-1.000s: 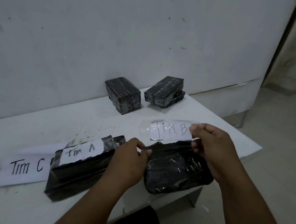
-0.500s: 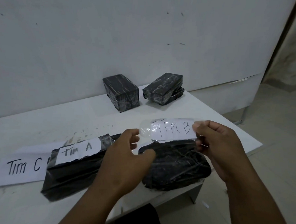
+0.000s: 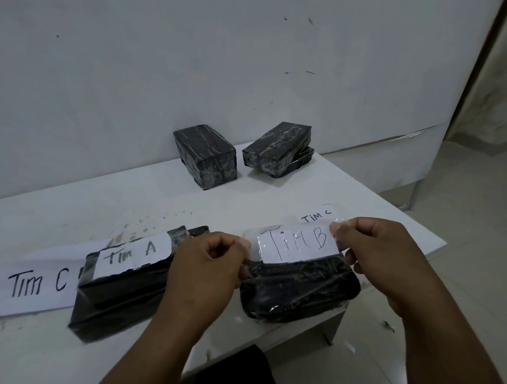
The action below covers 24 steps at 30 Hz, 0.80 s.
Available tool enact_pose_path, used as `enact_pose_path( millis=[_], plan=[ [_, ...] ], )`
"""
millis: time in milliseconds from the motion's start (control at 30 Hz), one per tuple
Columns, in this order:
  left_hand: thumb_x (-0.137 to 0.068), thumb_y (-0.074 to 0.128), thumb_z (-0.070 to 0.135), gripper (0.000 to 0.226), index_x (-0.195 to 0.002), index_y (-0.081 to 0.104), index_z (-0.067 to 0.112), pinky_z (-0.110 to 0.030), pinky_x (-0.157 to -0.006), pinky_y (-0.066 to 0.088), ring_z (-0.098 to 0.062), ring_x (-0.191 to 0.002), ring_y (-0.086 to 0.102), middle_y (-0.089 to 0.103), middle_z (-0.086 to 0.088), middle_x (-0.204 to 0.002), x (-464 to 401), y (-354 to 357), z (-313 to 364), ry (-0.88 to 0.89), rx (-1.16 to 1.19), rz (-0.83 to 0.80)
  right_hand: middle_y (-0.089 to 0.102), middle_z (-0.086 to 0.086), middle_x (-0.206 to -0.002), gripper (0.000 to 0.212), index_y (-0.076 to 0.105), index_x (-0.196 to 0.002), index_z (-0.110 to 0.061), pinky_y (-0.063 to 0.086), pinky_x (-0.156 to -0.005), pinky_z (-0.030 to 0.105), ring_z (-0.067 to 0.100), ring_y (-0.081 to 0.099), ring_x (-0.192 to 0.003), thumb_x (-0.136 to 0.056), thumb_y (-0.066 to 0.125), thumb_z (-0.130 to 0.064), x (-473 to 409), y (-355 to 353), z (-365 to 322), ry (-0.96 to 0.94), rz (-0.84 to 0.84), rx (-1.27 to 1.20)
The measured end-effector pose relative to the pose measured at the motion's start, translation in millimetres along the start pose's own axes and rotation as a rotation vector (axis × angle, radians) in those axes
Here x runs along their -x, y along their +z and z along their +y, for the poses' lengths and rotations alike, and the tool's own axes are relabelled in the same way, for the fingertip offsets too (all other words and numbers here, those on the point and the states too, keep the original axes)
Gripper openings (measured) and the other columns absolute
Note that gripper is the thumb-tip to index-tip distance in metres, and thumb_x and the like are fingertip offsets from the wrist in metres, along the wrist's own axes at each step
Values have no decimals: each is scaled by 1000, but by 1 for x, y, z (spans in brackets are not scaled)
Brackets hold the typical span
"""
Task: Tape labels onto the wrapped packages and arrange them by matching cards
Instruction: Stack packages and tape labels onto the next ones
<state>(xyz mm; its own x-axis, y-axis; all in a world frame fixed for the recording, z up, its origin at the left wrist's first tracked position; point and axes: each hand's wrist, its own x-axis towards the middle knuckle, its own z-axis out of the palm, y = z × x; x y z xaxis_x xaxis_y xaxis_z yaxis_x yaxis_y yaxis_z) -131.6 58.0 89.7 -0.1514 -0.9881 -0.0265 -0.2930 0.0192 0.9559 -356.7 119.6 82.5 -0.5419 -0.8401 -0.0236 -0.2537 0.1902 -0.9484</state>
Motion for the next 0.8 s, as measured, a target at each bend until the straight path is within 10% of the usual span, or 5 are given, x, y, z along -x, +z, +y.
enact_pose_path(
  millis=[367, 800],
  plan=[
    [-90, 73, 35, 33, -63, 75, 16, -11, -52, 45, -9, -50, 60, 70, -1, -58, 1, 10, -12, 84, -151, 12, 73, -5, -73, 32, 73, -71, -14, 43, -60, 26, 10, 65, -72, -94, 68, -36, 6, 1, 8, -22, 43, 289],
    [-90, 68, 35, 33, -62, 59, 20, -23, -56, 43, -3, -60, 58, 61, 7, -57, 1, 17, -27, 168, -490, 42, 67, -11, -71, 27, 70, -70, -26, 38, -58, 22, 5, 60, -70, -88, 73, -45, 2, 7, 19, -34, 59, 497]
  ],
)
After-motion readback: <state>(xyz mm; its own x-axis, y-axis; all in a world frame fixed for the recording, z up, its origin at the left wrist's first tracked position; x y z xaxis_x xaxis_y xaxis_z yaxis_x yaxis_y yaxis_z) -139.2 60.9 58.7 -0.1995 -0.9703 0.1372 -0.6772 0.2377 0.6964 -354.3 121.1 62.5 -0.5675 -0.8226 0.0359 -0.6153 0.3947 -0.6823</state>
